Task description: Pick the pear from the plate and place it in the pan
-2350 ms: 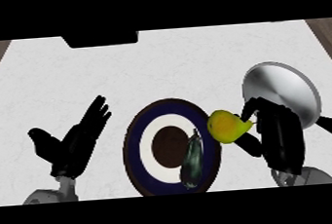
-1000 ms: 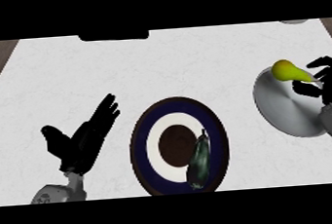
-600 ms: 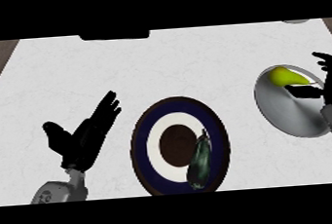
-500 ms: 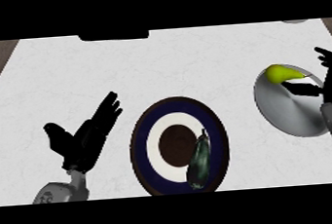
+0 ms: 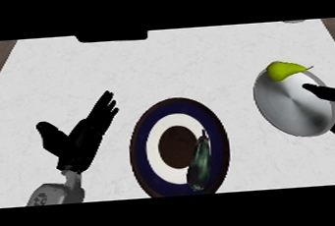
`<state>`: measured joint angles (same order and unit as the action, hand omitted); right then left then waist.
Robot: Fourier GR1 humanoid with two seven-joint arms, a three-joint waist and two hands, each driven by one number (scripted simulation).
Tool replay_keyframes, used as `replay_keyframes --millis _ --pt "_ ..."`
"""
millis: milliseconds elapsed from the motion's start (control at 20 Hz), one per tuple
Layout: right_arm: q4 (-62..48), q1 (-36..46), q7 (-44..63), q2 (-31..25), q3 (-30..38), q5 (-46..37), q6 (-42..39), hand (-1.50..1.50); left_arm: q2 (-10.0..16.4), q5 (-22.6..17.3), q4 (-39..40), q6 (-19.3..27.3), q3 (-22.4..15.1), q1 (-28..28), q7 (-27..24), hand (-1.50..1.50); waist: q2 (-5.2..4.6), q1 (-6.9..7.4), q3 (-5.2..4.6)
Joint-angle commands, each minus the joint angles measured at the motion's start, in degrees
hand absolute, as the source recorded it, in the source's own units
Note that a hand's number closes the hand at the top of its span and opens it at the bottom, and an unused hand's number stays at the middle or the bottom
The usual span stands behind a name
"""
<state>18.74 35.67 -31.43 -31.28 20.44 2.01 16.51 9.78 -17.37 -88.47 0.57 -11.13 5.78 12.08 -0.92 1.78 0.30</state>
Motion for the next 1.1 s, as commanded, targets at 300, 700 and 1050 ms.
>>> replay_keyframes --millis 300,700,1050 --pt "-5.5 -7.9 -9.7 -7.6 2.4 3.0 -24.9 -1.50 0.5 1.4 -1.7 -1.4 0.2 -3.8 -1.7 0.00 0.57 -0.87 -0.16" --pt "-7.6 -12.5 -17.2 -10.7 1.9 2.0 -32.0 -1.50 -3.2 3.6 -3.4 1.9 -0.5 -2.7 1.5 0.00 0.67 -1.02 -0.17" --pt "-4.4 -15.4 -19.1 -8.8 0.4 1.8 -33.3 -1.50 -3.8 4.4 2.1 -0.9 1.9 -2.6 -3.0 0.00 0.81 -1.49 -0.25"
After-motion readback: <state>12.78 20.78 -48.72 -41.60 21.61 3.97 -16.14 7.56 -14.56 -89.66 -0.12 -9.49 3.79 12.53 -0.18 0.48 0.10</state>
